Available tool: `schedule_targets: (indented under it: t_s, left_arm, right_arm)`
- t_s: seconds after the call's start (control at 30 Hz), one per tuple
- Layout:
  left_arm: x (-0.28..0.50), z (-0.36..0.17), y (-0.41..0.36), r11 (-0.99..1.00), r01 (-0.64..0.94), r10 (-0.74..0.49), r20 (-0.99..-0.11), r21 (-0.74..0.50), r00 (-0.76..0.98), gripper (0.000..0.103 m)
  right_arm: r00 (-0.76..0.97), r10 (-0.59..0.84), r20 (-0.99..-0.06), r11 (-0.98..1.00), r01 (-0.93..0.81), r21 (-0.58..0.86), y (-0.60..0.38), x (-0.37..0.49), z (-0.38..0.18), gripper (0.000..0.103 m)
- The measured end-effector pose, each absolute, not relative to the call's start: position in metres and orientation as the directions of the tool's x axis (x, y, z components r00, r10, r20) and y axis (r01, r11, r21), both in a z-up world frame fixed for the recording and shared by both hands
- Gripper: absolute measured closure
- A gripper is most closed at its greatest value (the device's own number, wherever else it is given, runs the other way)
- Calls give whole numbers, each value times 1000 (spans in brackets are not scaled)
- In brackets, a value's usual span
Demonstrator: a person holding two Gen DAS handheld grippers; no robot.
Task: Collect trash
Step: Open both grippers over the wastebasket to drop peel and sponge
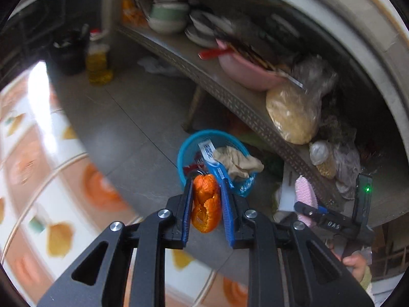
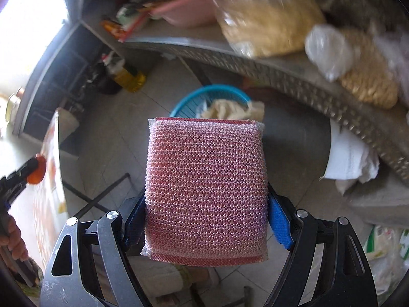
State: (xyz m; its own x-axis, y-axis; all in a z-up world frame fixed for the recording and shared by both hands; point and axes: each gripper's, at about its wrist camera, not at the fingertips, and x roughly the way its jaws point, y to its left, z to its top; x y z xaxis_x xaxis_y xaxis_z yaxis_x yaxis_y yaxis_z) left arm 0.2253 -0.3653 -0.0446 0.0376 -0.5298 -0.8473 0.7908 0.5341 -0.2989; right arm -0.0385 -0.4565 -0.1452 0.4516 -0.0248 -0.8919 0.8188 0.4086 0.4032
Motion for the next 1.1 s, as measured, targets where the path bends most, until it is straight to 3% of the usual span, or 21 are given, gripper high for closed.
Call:
schedule_targets:
  t_s: [0.23,0.4,0.53,0.73,1.1]
  left_arm:
    - [252,-127,-471,548,770,-368,-921,-328,-130,82]
    - [258,-167,-518,558,757,-320,-930,-339,-181,80]
    - [261,-189,-541,568,738,-321,-924,-364,-209,51]
    - [266,-180,-537,576,712,-375,-903,-403,-207,44]
    - [246,-88,-469,501,775,-501,-859,-386,-104,42]
  right_arm:
    - [425,-7,-905,400,831,388,-484,-1,-196,26]
    - [391,-42,-920,441,833,334,-508,45,-220,24]
    - [339,-119,-933,481,842,245,-524,74,-248,15]
    - [228,-185,-956,515,851,104,-518,72,-271,15]
    - [318,-262,-911,510,847,150,-472,2,-212,15]
